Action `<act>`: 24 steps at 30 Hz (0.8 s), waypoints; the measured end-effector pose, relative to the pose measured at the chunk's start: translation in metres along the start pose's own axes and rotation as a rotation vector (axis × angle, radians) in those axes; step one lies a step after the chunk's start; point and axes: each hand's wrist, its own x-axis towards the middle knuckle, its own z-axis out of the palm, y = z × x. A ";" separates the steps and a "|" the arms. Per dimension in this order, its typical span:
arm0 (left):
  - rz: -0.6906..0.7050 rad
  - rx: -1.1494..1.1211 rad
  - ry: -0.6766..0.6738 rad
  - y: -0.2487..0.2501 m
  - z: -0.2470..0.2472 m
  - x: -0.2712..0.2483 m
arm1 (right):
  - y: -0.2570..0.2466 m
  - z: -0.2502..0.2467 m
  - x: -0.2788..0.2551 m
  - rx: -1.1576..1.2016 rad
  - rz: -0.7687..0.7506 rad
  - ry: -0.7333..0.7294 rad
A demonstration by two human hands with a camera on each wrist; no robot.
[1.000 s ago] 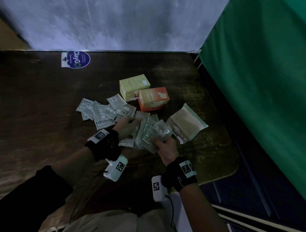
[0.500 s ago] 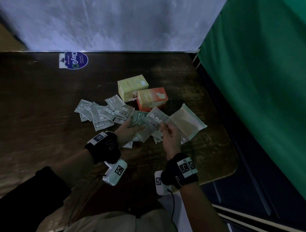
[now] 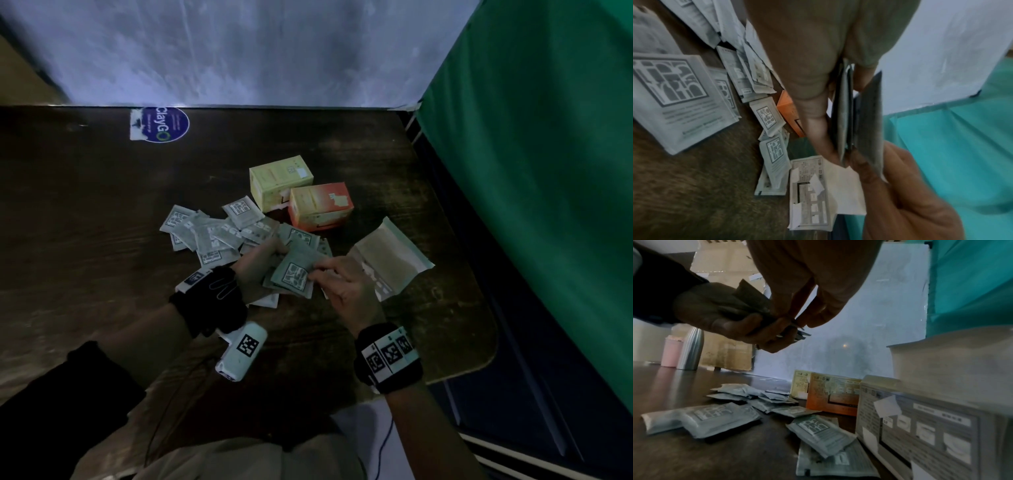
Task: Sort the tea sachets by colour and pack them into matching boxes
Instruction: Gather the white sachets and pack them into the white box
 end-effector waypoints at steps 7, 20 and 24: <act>0.075 -0.017 -0.036 0.004 0.002 -0.004 | -0.002 -0.001 0.006 -0.015 0.035 -0.103; -0.011 0.075 -0.057 -0.008 0.021 -0.005 | -0.023 -0.003 0.030 0.228 0.455 -0.474; -0.025 0.083 -0.073 -0.007 0.027 -0.007 | -0.019 -0.004 0.023 0.298 0.452 -0.405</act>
